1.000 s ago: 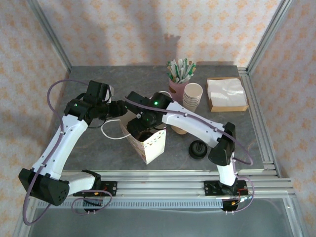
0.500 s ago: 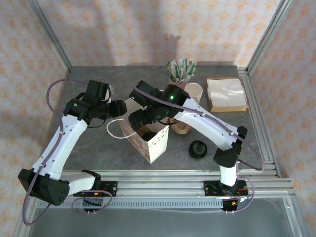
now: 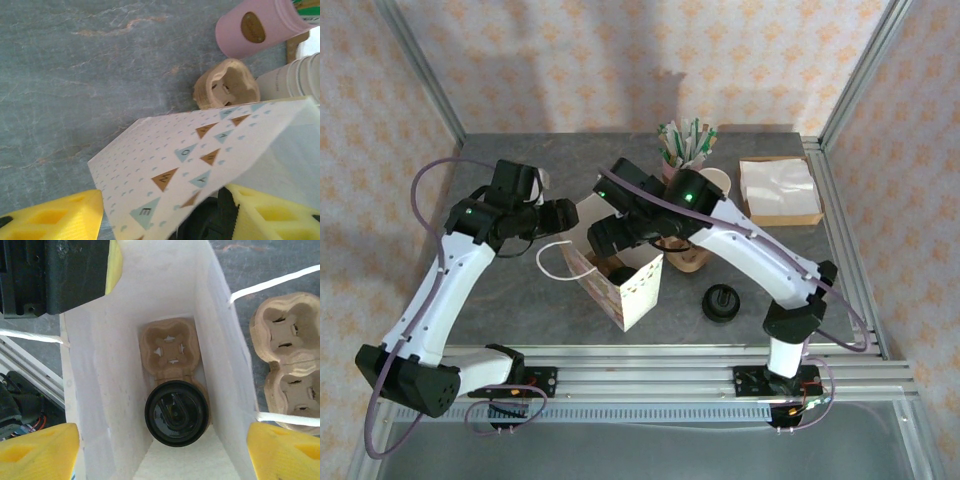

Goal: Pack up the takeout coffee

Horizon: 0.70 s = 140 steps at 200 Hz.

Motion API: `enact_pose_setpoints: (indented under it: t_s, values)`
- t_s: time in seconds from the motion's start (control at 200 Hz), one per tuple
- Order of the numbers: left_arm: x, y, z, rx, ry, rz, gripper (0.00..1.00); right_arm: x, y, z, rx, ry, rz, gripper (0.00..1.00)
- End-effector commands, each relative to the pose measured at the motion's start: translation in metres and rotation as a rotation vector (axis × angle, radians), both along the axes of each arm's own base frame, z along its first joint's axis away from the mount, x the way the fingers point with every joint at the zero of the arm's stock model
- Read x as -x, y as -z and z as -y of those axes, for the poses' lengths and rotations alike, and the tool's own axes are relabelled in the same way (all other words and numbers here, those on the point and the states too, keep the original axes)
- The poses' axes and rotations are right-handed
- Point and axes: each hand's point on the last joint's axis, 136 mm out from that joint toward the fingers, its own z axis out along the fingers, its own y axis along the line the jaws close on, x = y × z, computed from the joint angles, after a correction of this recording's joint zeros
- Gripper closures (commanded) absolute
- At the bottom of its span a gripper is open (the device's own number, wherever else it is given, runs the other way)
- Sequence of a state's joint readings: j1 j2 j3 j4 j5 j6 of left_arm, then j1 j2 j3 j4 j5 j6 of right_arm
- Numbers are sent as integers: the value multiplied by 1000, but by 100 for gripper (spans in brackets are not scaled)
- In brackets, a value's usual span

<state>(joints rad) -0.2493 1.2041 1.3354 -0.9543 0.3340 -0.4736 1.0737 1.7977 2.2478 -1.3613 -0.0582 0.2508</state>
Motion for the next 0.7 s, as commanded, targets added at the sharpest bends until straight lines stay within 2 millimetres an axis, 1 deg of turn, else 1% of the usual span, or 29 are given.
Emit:
enact_pose_setpoints:
  t_s: [0.0,0.15,0.305,0.4,0.53,0.696]
  values:
    - [5,-21,4,30,8,39,34,0,-24,16,-28,23,76,14]
    - [6,-30,4,36,12,56,26,-3,-35,28,-37,48,132,14]
    - [11,-43,-2,17,2,87,18,-11,-52,46,-51,97,227,14]
    - [16,-53,-7,7,-6,121,15,-19,-65,61,-60,143,302,14]
    - [24,-67,-15,-16,-26,169,14,-34,-84,86,-79,226,392,14]
    - [36,-77,-32,-62,-74,225,12,-54,-95,123,-94,341,482,14]
